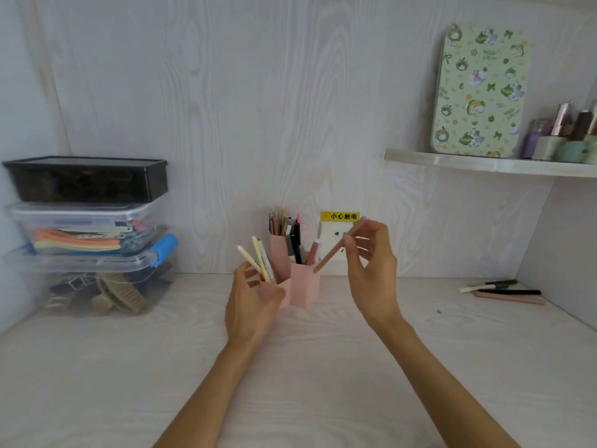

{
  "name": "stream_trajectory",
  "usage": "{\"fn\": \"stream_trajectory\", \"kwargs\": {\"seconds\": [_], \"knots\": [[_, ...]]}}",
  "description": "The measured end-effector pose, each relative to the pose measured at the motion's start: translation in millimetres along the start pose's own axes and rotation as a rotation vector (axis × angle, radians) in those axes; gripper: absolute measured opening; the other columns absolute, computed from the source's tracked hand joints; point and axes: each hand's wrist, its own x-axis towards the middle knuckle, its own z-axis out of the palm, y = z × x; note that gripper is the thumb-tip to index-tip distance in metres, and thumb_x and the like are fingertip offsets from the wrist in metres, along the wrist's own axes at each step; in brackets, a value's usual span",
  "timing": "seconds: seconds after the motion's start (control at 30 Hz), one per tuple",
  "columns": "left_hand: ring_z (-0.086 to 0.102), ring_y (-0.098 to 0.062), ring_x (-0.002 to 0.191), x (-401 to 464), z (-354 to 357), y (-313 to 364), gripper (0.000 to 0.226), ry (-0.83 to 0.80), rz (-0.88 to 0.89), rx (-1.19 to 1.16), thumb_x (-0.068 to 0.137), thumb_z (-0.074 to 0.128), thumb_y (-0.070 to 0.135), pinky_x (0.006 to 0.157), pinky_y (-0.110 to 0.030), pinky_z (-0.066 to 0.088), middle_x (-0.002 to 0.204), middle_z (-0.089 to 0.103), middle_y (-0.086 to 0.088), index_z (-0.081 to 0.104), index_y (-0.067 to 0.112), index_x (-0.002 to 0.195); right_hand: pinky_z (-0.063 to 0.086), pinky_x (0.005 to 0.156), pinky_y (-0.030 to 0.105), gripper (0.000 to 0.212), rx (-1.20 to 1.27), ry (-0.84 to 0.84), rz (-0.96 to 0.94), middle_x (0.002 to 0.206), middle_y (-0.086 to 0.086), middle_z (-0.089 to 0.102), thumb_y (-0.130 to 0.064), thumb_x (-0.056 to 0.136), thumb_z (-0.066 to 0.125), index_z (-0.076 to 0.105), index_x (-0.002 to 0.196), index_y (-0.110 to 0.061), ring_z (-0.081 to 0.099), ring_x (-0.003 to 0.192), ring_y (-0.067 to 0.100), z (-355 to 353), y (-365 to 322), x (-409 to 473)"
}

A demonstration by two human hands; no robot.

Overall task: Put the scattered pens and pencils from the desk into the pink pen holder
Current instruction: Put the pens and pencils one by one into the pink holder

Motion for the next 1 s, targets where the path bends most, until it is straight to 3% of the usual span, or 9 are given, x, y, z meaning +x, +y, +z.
{"fn": "stream_trajectory", "kwargs": {"seconds": [0.1, 0.2, 0.37, 0.5, 0.6, 0.67, 0.77, 0.9, 1.0], "knots": [[0.052, -0.005, 0.094, -3, -4, -1, 0.060, -0.018, 0.010, -0.017, 0.073, 0.076, 0.026, 0.079, -0.022, 0.037, 0.109, 0.059, 0.012, 0.047, 0.028, 0.126, 0.048, 0.074, 0.008, 0.039, 0.018, 0.009, -0.049, 0.095, -0.003, 0.062, -0.012, 0.093, 0.052, 0.037, 0.126, -0.024, 0.064, 0.087, 0.007, 22, -16, 9], [0.055, -0.007, 0.098, -5, -7, -2, 0.056, -0.025, 0.020, -0.041, 0.075, 0.076, 0.027, 0.078, -0.022, 0.039, 0.116, 0.062, 0.010, 0.049, 0.029, 0.124, 0.046, 0.066, 0.005, 0.045, -0.089, -0.077, -0.092, 0.093, -0.002, 0.063, -0.014, 0.093, 0.051, 0.033, 0.132, -0.029, 0.062, 0.081, 0.004, 42, -21, 15], [0.058, -0.008, 0.099, -6, -11, -3, 0.052, -0.017, 0.015, -0.085, 0.073, 0.077, 0.026, 0.074, -0.020, 0.037, 0.107, 0.062, 0.013, 0.053, 0.029, 0.119, 0.047, 0.074, 0.033, 0.034, -0.528, -0.277, -0.288, 0.084, -0.002, 0.070, -0.011, 0.087, 0.055, 0.048, 0.118, -0.022, 0.061, 0.075, 0.018, 72, -13, 13], [0.057, -0.008, 0.097, -5, -11, -4, 0.054, -0.011, -0.018, -0.097, 0.072, 0.078, 0.032, 0.075, -0.020, 0.036, 0.109, 0.062, 0.011, 0.056, 0.023, 0.120, 0.032, 0.077, 0.028, 0.029, -0.763, -0.330, -0.466, 0.082, -0.003, 0.072, -0.016, 0.076, 0.061, 0.058, 0.105, -0.018, 0.060, 0.087, 0.025, 85, 0, 11], [0.059, -0.013, 0.106, -3, -10, -6, 0.053, -0.013, -0.038, -0.069, 0.072, 0.077, 0.036, 0.077, -0.021, 0.037, 0.114, 0.063, 0.009, 0.058, 0.021, 0.119, 0.033, 0.087, 0.029, 0.028, -0.938, -0.313, -0.591, 0.100, 0.000, 0.067, -0.019, 0.073, 0.066, 0.063, 0.101, -0.021, 0.055, 0.100, 0.025, 90, 7, 14], [0.058, -0.010, 0.102, -3, -10, -6, 0.051, -0.019, -0.035, -0.053, 0.072, 0.077, 0.038, 0.076, -0.022, 0.037, 0.113, 0.064, 0.009, 0.059, 0.022, 0.117, 0.037, 0.099, 0.040, 0.026, -1.024, -0.340, -0.601, 0.119, 0.004, 0.060, -0.016, 0.078, 0.059, 0.062, 0.103, -0.023, 0.050, 0.114, 0.028, 90, 8, 17], [0.054, -0.005, 0.096, -2, -9, -6, 0.054, -0.012, -0.020, -0.049, 0.070, 0.079, 0.038, 0.075, -0.021, 0.038, 0.111, 0.062, 0.011, 0.057, 0.023, 0.117, 0.029, 0.108, 0.051, 0.032, -1.131, -0.423, -0.632, 0.138, 0.009, 0.047, -0.017, 0.082, 0.045, 0.058, 0.111, -0.024, 0.040, 0.129, 0.033, 89, 6, 21], [0.054, -0.009, 0.090, -4, -10, -4, 0.057, 0.090, -0.055, -0.012, 0.062, 0.084, 0.039, 0.069, -0.022, 0.042, 0.101, 0.053, 0.014, 0.046, 0.025, 0.103, 0.024, 0.110, 0.056, 0.044, -1.133, -0.464, -0.633, 0.143, 0.010, 0.042, -0.017, 0.081, 0.050, 0.052, 0.125, -0.022, 0.037, 0.133, 0.035, 85, 6, 24], [0.056, -0.009, 0.074, -6, -13, -4, 0.039, 0.075, -0.024, 0.034, 0.065, 0.080, 0.038, 0.060, -0.024, 0.043, 0.081, 0.057, 0.014, 0.049, 0.026, 0.085, 0.028, 0.110, 0.051, 0.040, -0.967, -0.357, -0.613, 0.129, 0.005, 0.055, -0.014, 0.081, 0.042, 0.056, 0.118, -0.022, 0.047, 0.122, 0.029, 72, 4, 21]]}}
